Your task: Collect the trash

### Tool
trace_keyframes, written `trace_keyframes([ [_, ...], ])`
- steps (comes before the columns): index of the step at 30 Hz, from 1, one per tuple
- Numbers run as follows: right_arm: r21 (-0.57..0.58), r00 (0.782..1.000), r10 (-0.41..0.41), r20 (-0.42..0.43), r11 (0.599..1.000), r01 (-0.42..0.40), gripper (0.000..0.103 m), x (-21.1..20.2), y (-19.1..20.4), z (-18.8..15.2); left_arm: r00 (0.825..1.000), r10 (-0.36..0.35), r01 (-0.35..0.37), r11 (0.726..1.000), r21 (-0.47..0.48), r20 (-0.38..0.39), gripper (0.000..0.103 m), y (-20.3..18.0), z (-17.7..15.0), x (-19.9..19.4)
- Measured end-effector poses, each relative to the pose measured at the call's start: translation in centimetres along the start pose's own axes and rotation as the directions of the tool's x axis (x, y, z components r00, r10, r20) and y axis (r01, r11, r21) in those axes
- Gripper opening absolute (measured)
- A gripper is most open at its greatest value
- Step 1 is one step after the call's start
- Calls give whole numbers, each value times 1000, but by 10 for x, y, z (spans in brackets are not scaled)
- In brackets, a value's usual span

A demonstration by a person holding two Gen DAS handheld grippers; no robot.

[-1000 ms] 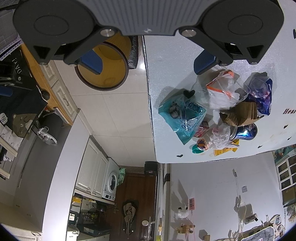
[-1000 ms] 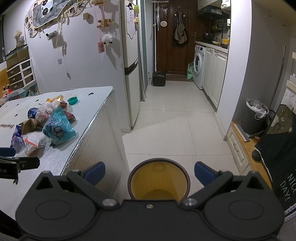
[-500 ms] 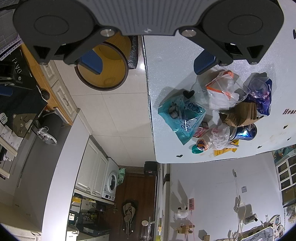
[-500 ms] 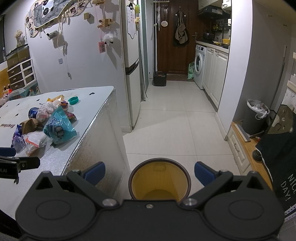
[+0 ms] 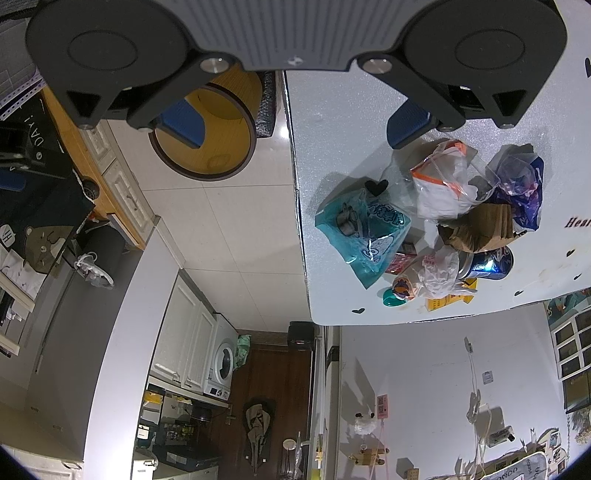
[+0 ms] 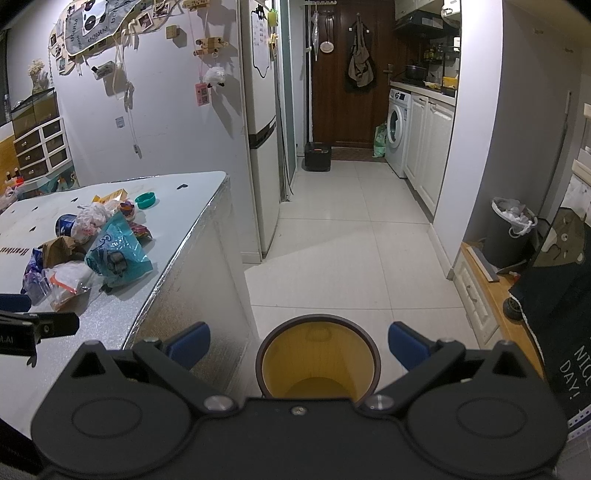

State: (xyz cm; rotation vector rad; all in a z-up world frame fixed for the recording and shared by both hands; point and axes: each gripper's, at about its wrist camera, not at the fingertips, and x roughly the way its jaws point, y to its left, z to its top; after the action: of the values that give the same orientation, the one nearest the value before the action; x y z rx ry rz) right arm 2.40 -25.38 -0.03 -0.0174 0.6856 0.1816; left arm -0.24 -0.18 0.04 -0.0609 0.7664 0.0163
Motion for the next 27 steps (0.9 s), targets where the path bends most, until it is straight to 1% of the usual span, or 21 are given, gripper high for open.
trace_keyframes([
  [18,7,1000,-2,-8,1000,2,103,7,5,-1,1000,3,-3,1000,2,1,103,1,0,0],
  [22,1,1000,-15,0,1000,15,103,8,6,1,999,28,-29,999,40,30,103,3,4,-2],
  [27,-28,1000,-11,23,1000,12,103,7,8,9,997,49,-50,999,21,54,103,13,16,-5],
])
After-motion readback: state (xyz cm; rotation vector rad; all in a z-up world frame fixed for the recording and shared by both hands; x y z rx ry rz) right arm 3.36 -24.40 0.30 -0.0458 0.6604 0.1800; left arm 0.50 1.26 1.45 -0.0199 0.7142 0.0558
